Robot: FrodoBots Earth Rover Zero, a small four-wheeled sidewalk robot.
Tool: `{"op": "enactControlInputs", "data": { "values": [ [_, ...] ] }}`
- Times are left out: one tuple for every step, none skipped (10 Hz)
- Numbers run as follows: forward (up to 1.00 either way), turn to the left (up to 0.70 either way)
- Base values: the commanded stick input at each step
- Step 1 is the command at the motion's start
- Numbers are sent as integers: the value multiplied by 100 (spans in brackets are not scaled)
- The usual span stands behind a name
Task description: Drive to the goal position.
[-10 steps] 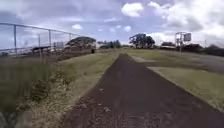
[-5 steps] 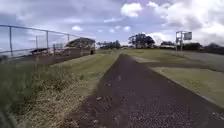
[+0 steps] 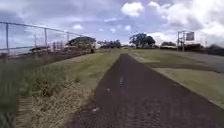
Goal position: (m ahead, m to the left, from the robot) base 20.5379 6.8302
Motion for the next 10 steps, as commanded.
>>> {"op": "enactControlInputs", "data": {
  "values": [
    [70, -35],
    [70, -35],
    [70, -27],
    [70, -2],
    [66, 0],
    [70, 0],
    [70, 0],
    [70, 0],
    [70, 0],
    [70, 0]
  ]
}}
